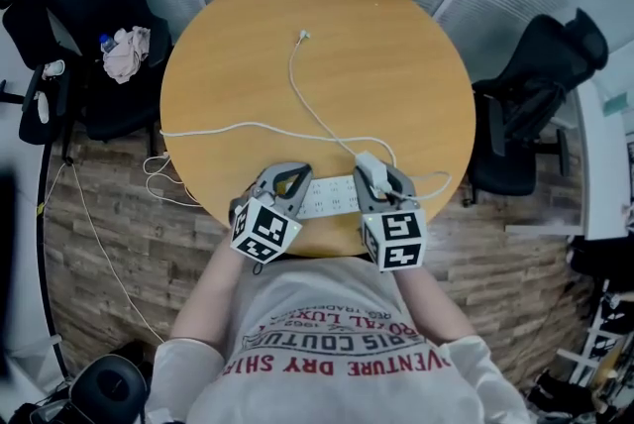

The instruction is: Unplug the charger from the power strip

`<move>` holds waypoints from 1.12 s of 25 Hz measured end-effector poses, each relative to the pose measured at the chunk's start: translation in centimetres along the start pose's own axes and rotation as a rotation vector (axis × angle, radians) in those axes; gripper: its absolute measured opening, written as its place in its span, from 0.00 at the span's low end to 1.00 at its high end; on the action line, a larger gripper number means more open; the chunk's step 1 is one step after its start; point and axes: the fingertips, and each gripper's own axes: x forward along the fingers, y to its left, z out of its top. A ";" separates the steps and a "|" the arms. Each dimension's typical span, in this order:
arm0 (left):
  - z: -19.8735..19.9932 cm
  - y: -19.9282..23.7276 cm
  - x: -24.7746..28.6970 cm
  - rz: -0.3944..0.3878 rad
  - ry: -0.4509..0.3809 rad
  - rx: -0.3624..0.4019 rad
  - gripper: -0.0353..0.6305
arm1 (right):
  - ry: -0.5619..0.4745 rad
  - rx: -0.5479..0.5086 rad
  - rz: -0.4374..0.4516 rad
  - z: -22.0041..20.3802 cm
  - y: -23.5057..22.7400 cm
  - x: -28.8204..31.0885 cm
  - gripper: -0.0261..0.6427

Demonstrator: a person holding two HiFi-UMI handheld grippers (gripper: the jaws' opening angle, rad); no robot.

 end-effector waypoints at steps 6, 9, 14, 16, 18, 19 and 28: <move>5.8 3.4 -4.5 0.123 -0.156 -0.004 0.10 | -0.093 0.011 0.020 4.2 0.2 -0.7 0.27; 8.3 5.5 -7.2 0.198 -0.244 -0.088 0.10 | -0.149 0.017 0.033 6.2 0.6 -1.4 0.27; 9.8 7.8 -10.7 0.275 -0.320 -0.201 0.10 | -0.250 0.018 0.066 8.2 1.7 -3.0 0.27; 10.4 8.0 -11.6 0.296 -0.341 -0.217 0.10 | -0.288 0.019 0.076 8.7 1.8 -3.7 0.27; 10.7 8.0 -12.1 0.311 -0.347 -0.216 0.10 | -0.321 0.020 0.086 9.2 1.8 -4.2 0.27; 10.8 7.9 -12.2 0.314 -0.343 -0.207 0.10 | -0.332 0.020 0.090 9.3 1.9 -4.4 0.27; 10.9 6.9 -12.0 0.308 -0.324 -0.185 0.10 | -0.362 0.026 0.112 9.4 2.4 -5.0 0.27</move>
